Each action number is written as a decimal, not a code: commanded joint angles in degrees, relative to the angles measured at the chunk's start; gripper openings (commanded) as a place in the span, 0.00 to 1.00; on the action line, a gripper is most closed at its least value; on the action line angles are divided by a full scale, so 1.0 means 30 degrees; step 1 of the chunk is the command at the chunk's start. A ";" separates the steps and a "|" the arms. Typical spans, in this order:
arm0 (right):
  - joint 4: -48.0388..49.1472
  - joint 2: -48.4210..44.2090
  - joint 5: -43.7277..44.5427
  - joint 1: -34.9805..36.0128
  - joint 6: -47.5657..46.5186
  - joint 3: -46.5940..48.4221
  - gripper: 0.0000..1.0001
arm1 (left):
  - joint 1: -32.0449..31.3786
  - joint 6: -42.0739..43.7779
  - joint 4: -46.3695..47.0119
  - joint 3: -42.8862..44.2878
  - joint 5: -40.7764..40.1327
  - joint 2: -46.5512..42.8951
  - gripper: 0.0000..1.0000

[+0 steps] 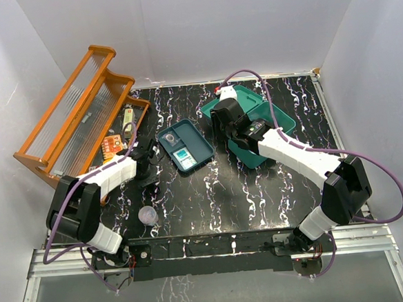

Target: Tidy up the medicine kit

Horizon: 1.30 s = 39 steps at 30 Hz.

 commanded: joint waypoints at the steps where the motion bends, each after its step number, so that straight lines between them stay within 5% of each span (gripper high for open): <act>1: 0.1068 -0.0980 0.0574 0.0014 0.0028 0.0119 0.33 | -0.0089 -0.0176 -0.0134 0.0020 -0.0445 -0.1432 0.16; 13: 0.0936 -0.1500 0.2033 0.0011 0.0191 -0.0066 0.32 | -0.0386 -0.0825 0.1576 0.2858 0.1363 -0.1434 0.17; 21: 0.0744 -0.1987 0.3813 0.0000 0.0443 -0.0242 0.32 | -0.1427 -0.2224 0.4147 0.6241 0.2396 0.1608 0.17; 26: 0.0717 -0.2249 0.3912 -0.0030 0.0368 -0.0347 0.32 | -0.2316 -0.2794 0.1211 0.9695 0.0490 0.4544 0.21; 35: 0.0997 -0.2311 0.3293 -0.0011 0.0176 -0.0618 0.33 | -0.2320 -0.0318 -0.0998 0.6613 -0.0939 0.0802 0.45; 39: 0.1075 -0.2208 0.2986 -0.0012 0.0316 -0.0687 0.33 | -0.2214 0.1807 -0.0816 0.5115 0.0647 -0.0015 0.51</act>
